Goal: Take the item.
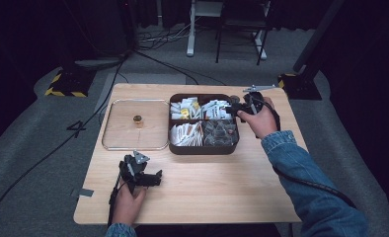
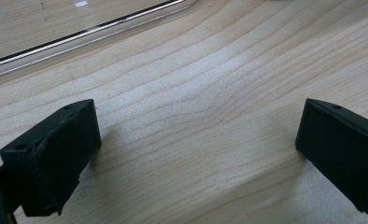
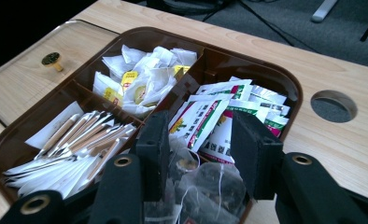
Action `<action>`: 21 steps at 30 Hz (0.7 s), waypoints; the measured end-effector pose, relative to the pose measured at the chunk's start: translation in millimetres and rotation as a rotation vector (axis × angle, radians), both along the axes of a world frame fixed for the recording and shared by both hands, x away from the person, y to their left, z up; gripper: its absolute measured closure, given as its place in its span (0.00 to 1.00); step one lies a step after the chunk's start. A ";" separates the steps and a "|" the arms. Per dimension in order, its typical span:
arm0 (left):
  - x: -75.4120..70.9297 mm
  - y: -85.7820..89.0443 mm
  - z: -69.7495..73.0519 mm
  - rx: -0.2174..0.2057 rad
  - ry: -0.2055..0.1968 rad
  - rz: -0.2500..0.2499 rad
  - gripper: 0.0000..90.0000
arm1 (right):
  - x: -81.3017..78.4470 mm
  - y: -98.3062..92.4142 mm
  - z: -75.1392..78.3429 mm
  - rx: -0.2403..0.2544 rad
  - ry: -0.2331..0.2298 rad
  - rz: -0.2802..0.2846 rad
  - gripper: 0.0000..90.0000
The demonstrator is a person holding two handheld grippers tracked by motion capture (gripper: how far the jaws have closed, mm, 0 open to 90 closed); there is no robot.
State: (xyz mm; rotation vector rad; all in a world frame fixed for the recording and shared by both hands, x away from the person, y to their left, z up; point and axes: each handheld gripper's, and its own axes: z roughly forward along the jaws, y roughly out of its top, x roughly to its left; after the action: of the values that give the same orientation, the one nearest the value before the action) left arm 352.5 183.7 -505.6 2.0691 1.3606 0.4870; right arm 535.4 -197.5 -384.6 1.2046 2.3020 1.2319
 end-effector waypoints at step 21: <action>0.0 0.1 0.0 0.002 -0.001 0.000 0.00 | 39.9 29.9 -49.0 -0.029 0.119 -0.036 0.63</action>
State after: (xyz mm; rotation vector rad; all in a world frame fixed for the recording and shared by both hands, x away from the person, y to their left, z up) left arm 352.5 183.8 -505.5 2.0703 1.3599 0.4897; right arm 575.3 -167.7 -433.6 1.3371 2.3613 1.1393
